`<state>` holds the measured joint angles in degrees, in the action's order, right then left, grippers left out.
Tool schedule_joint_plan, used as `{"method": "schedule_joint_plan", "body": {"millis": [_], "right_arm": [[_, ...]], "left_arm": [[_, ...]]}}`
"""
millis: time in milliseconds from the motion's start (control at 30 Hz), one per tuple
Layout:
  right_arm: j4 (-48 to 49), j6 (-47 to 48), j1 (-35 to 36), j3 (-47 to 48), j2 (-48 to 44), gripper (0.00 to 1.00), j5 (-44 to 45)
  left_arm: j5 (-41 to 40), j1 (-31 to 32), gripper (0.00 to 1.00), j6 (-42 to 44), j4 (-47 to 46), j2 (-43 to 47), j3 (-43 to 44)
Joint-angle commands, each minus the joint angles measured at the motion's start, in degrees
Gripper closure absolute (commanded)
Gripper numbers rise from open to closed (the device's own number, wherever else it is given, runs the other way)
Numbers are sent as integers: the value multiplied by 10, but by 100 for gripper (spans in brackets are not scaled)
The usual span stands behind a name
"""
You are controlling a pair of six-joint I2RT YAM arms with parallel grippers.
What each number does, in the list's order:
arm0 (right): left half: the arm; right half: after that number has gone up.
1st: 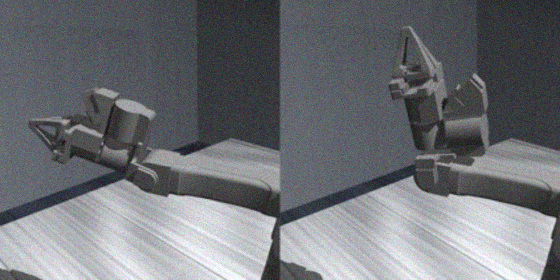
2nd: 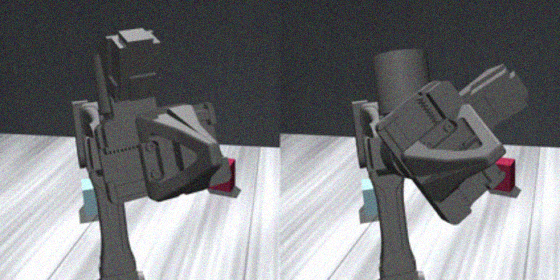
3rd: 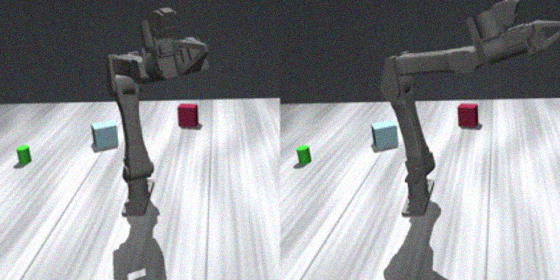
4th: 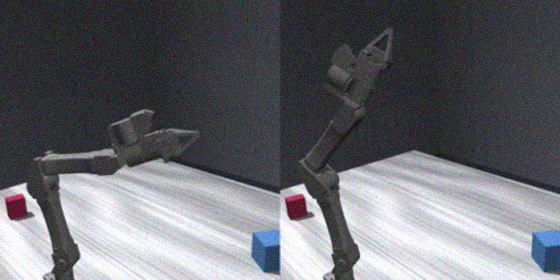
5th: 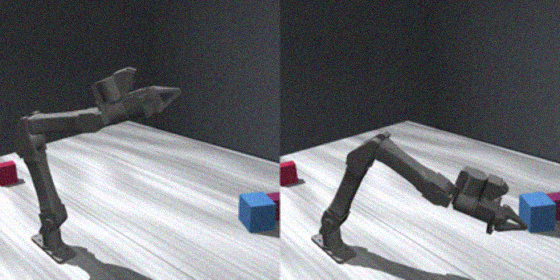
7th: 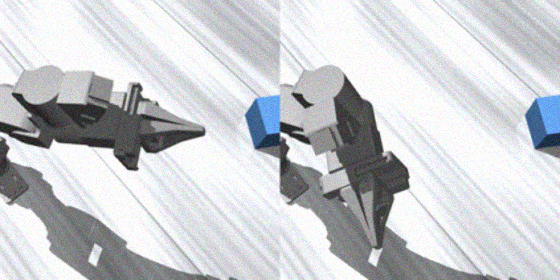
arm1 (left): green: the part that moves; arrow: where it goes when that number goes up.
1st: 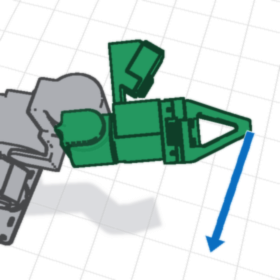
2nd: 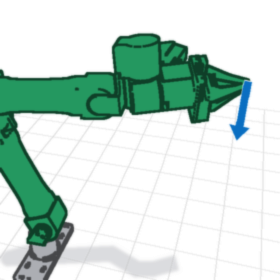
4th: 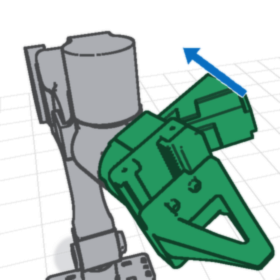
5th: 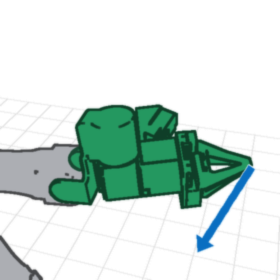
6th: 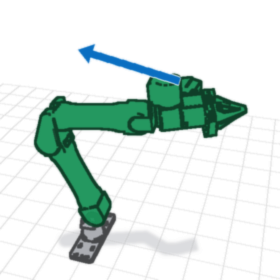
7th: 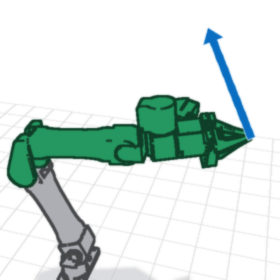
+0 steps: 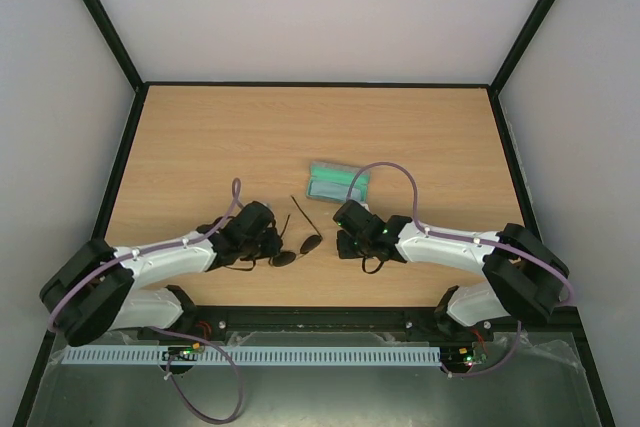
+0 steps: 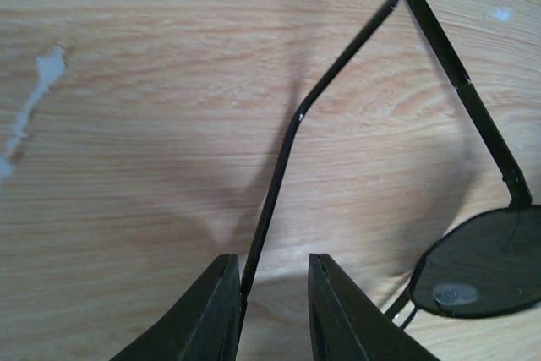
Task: Organize the sunglasses
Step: Fold the sunglasses at the center of the board.
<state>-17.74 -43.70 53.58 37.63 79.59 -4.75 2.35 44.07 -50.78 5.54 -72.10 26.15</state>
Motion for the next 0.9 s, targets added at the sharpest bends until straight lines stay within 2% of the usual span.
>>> {"method": "schedule_joint_plan", "body": {"millis": [0, 200, 367, 467, 667, 867], "right_arm": [[-11, 4, -2, -7, -11, 62, 16], [-16, 4, -2, -6, -12, 61, 15], [-20, 1, -2, -4, -17, 61, 7], [-14, -4, -2, -10, -21, 63, -4], [20, -31, 8, -36, -40, 67, -45], [49, -53, 27, -52, -30, 67, -54]], "left_arm": [[-5, 13, 74, -22, 25, 34, 17], [-54, 6, 68, -13, 115, 92, 62], [-50, -51, 61, 14, 134, 84, 69], [-31, -79, 69, 34, 110, 44, 64], [-6, -77, 84, 45, 52, -44, 66], [13, -43, 87, 39, 17, -104, 65]]}}
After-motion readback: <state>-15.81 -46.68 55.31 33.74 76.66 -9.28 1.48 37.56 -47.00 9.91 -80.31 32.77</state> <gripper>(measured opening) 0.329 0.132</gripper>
